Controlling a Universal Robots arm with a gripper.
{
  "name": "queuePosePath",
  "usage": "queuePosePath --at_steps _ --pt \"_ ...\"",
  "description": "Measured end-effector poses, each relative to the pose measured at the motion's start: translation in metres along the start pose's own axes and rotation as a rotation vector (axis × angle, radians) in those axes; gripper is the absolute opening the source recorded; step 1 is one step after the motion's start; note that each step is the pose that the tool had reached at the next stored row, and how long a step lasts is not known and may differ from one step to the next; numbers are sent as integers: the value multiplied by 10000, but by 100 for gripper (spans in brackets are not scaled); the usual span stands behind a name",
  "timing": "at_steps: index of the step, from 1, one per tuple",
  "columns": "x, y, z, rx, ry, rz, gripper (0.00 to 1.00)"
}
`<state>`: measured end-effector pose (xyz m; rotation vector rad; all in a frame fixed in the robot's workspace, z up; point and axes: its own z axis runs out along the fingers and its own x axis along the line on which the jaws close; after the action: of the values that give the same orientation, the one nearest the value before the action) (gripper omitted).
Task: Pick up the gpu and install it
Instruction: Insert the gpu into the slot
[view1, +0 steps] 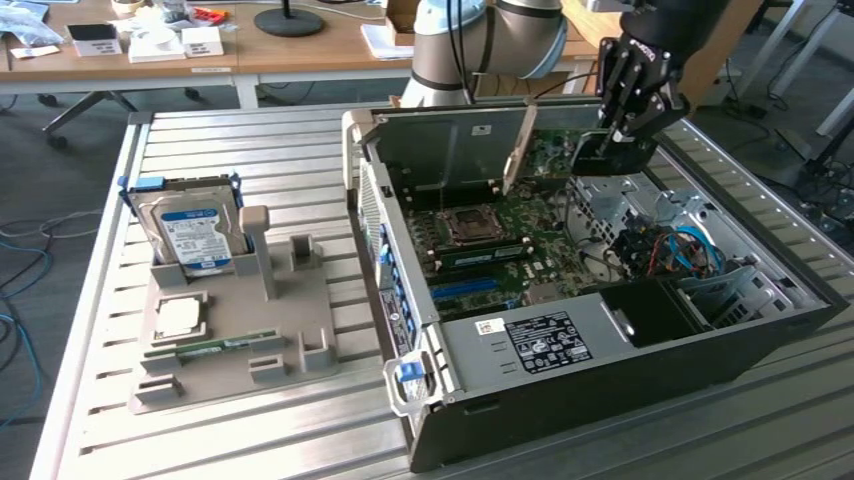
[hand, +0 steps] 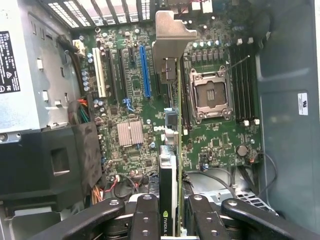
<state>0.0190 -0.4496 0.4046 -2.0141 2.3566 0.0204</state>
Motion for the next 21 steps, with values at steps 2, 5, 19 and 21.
queuePosePath --at_steps 2,5,19,21 --pt "3 16 21 -2 -9 -13 27" --pt "10 48 59 -5 -23 -35 27" --pt "25 127 135 -23 -130 -100 27" --pt "26 128 150 -26 -161 -109 27"
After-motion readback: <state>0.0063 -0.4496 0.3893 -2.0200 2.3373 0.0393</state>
